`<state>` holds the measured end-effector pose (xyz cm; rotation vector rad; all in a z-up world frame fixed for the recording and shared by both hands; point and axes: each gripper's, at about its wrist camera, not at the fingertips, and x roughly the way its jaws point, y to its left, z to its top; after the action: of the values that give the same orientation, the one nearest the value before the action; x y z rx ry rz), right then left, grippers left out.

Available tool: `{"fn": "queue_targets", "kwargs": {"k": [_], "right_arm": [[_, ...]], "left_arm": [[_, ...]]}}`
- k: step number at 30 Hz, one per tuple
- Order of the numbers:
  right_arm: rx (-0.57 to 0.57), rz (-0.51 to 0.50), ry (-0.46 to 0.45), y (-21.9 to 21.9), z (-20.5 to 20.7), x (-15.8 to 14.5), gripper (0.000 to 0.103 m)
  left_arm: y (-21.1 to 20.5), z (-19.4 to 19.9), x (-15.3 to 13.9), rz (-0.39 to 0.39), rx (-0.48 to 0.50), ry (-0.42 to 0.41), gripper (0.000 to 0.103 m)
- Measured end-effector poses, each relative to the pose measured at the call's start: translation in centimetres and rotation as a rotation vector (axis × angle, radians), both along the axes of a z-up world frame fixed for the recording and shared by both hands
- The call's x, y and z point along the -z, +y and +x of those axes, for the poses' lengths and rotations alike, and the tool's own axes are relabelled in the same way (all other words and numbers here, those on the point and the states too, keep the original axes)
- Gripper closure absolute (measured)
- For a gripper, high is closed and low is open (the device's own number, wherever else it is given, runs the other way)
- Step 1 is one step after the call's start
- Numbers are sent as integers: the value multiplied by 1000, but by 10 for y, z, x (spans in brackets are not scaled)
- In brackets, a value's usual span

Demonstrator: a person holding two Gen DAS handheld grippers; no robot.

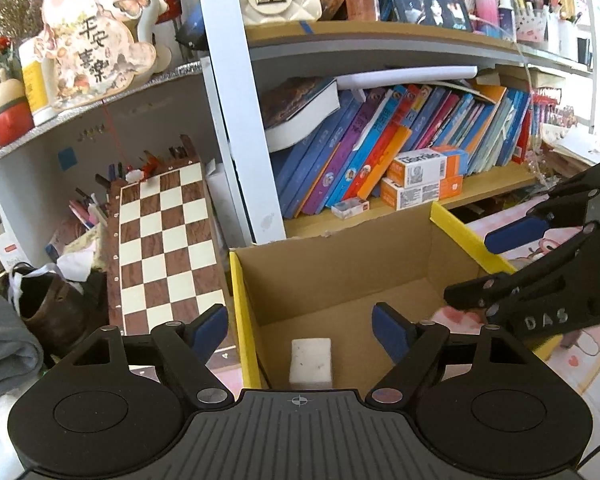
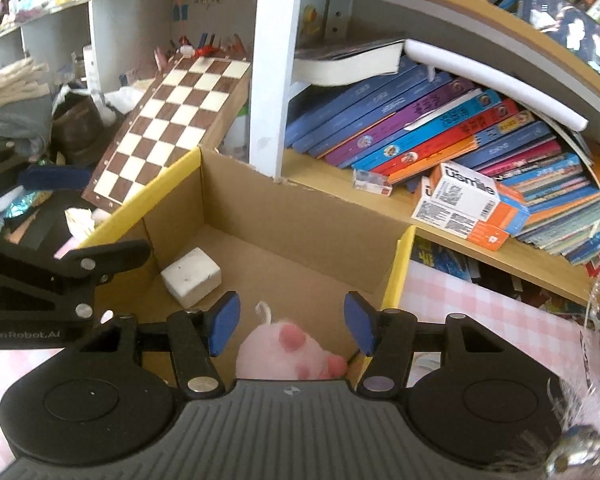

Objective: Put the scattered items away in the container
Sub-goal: 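Withdraw both open tools from the box toward the items on the mat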

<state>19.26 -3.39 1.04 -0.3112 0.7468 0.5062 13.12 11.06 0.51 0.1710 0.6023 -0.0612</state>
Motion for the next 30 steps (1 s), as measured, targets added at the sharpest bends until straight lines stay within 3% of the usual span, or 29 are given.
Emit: {"fn": "queue_targets", "kwargs": {"k": [3,14,30], "right_arm": [[21,32,-7,-11,-12,-9,47],[85,100,-13,-47,-65,-27,47],[226,128,54,-99,-127,-7,46]], "left_arm": [[-3,-15,-5,-8,6,-3,17],[-16,-64,-17,-32,35,-12,16],[-47,-104,-18,-35,139,25,16]]}}
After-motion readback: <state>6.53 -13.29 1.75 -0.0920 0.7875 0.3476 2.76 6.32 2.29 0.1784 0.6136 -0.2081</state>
